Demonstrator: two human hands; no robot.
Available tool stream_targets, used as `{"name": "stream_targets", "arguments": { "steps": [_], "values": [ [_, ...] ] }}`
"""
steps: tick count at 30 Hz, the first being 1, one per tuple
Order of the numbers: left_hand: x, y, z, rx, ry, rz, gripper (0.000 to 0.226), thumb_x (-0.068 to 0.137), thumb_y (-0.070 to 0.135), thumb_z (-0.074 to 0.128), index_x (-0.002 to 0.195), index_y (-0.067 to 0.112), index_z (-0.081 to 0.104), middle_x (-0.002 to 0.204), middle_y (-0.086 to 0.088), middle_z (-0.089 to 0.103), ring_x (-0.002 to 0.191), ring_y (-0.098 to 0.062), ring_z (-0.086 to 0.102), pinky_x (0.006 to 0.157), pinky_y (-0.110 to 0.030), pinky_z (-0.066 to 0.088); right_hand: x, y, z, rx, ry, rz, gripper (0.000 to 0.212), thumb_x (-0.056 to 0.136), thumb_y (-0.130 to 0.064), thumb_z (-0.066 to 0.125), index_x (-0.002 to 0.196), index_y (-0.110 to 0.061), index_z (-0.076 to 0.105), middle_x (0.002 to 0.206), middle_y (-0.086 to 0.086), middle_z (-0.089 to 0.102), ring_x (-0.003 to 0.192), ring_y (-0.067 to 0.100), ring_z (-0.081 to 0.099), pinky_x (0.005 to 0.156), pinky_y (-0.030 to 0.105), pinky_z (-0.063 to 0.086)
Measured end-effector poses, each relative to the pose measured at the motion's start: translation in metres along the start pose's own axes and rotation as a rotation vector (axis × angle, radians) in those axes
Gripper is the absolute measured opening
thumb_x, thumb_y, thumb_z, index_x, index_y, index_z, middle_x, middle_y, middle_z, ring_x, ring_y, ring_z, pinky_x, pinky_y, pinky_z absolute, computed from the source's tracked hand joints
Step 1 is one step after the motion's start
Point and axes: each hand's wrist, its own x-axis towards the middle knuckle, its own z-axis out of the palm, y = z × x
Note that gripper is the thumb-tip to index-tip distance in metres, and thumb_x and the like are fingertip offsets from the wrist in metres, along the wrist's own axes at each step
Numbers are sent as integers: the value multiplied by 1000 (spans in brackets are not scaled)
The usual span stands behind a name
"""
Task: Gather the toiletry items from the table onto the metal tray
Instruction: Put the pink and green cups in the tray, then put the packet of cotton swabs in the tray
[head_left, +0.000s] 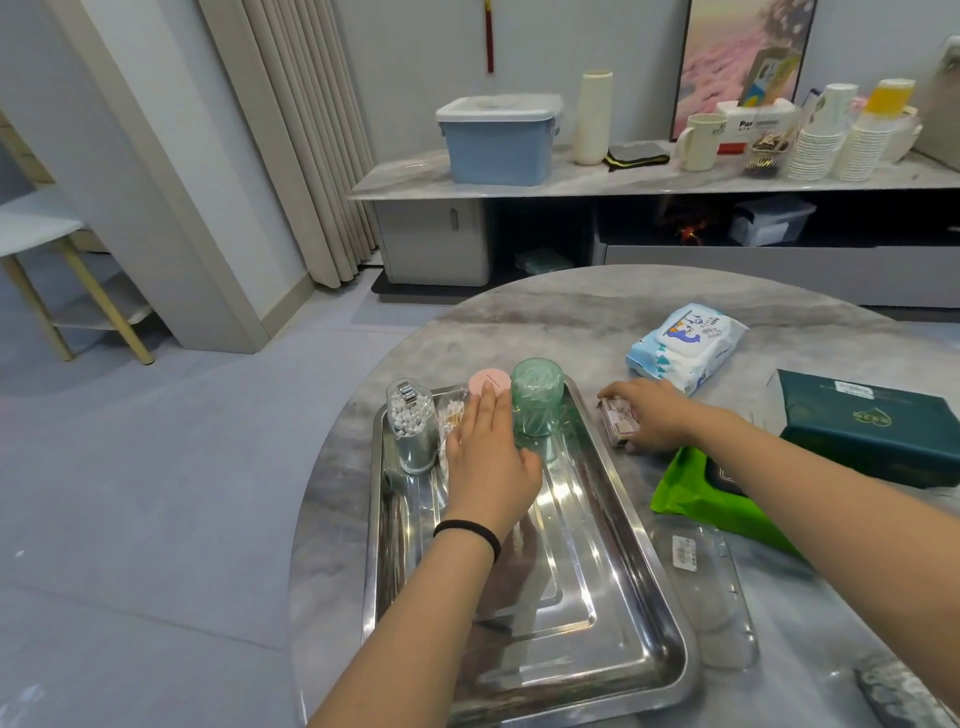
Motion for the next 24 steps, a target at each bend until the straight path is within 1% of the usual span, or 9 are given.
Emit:
{"name": "stream_targets", "arguments": {
  "steps": [5,8,10,14,16,18,20,22,24],
  "values": [
    [-6,12,-7,-32,28,13,63,89,20,44,148,18,21,160,-2,10,149,-18,3,119,-43,5,-18,0,-11,229,255,10,70,77,-18,69,138,-21,35,141,9,42,127,37,33,105,40,30],
    [-16,21,-13,-92,29,28,61,90,21,45,147,16,24,160,-3,14,148,-19,7,121,-44,7,-38,-7,-22,329,302,-29,71,75,-16,73,136,-20,37,138,8,44,127,35,33,103,39,33],
    [-21,28,-17,-177,13,24,55,92,22,44,145,16,30,156,-3,26,145,-20,20,120,-45,16,-50,-15,-28,342,305,-71,72,74,-18,75,136,-21,38,137,7,46,127,33,34,102,39,34],
    [-36,35,-31,-533,-86,-51,43,96,28,45,137,15,45,138,-4,53,121,-19,54,100,-31,42,-81,-39,-31,324,282,-204,74,72,-21,76,136,-25,39,136,3,48,128,28,35,106,40,34],
    [-44,34,-38,-686,-155,-97,42,95,32,49,132,13,49,127,-6,61,101,-18,64,91,-33,50,-98,-55,-29,306,274,-276,74,72,-22,76,136,-25,41,136,1,49,126,27,38,106,36,34],
    [-53,30,-45,-784,-209,-138,38,92,32,55,125,13,53,115,-4,64,91,-17,66,83,-33,55,-111,-72,-25,297,278,-347,73,71,-23,77,136,-24,43,135,0,51,124,25,40,102,29,31],
    [-62,21,-51,-827,-225,-170,35,89,29,61,119,12,56,111,-8,65,89,-18,67,76,-28,58,-123,-90,-20,287,286,-394,72,71,-27,78,135,-27,45,134,-2,52,124,22,40,101,26,30],
    [-68,9,-56,-859,-224,-243,36,86,19,65,118,7,55,107,-15,67,80,-18,68,67,-23,59,-128,-104,-12,257,285,-425,74,69,-37,78,135,-33,45,134,-5,53,123,21,41,105,32,34],
    [-73,-4,-59,-894,-233,-340,22,86,8,63,107,5,56,98,-16,68,71,-18,66,59,-20,59,-127,-115,-1,225,262,-420,79,67,-47,76,137,-37,41,136,-6,52,123,22,42,105,38,35]
  ]
}}
